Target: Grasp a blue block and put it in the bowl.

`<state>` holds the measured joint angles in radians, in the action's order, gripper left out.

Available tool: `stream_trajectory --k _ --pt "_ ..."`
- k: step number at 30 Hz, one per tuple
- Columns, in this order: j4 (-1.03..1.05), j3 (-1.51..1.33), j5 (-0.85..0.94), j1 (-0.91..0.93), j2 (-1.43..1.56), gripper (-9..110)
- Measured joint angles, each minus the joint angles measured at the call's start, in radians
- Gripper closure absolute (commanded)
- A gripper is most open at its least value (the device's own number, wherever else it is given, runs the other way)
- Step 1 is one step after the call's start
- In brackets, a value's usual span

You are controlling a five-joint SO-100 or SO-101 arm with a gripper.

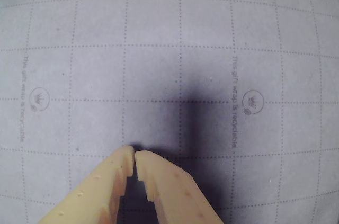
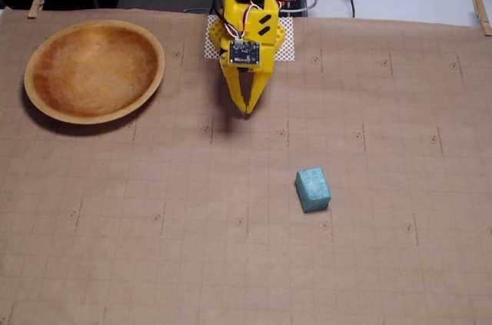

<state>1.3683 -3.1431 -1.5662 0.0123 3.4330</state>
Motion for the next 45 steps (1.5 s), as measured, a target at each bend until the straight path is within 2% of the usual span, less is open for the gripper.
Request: stream_trajectory --k 9,17,25,32,36,45 --pt "-0.003 0.017 -0.003 -0.057 0.000 103" --pt "-0.006 0.176 -0.003 -0.051 0.000 102" --pt "-0.158 0.367 -0.003 -0.051 -0.002 102" --pt "-0.273 0.379 -0.003 -0.051 -0.009 102" --pt "-0.334 0.383 -0.003 -0.094 -0.097 94" --pt "-0.457 0.383 -0.003 -0.232 -0.206 65"
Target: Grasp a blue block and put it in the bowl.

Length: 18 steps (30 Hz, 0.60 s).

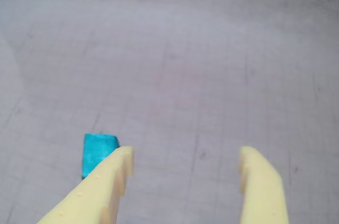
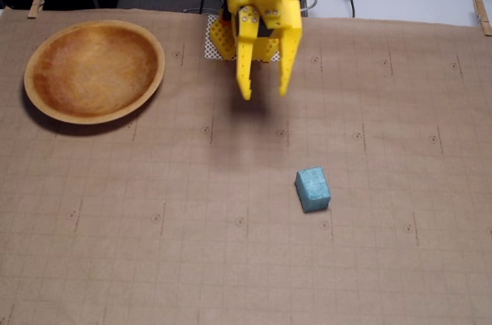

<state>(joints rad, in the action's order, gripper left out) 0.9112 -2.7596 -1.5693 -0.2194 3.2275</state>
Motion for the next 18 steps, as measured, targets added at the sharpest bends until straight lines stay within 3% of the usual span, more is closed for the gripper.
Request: stream_trajectory --k 7,18 --pt "-0.133 -0.072 -0.009 -0.126 -0.002 54" --pt "-0.555 -0.393 -0.109 -0.183 -0.011 52"
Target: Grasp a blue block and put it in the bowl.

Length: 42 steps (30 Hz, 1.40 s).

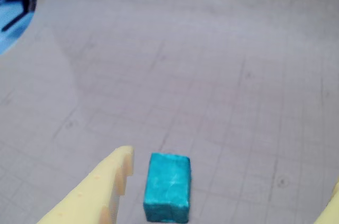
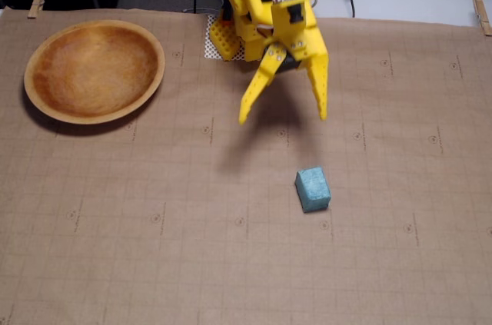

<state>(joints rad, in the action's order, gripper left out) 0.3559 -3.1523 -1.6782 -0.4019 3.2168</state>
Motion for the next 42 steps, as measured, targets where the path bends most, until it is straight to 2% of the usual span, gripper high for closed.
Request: stream_trajectory --k 11,28,37,42 --pt "-0.120 -0.003 0.000 0.000 -0.187 52" --pt "-0.403 0.164 -0.015 -0.021 -0.922 52" --pt "-0.749 0.193 -0.011 -0.041 -1.290 52" --pt "-0.870 0.225 -0.011 -0.037 -1.417 52"
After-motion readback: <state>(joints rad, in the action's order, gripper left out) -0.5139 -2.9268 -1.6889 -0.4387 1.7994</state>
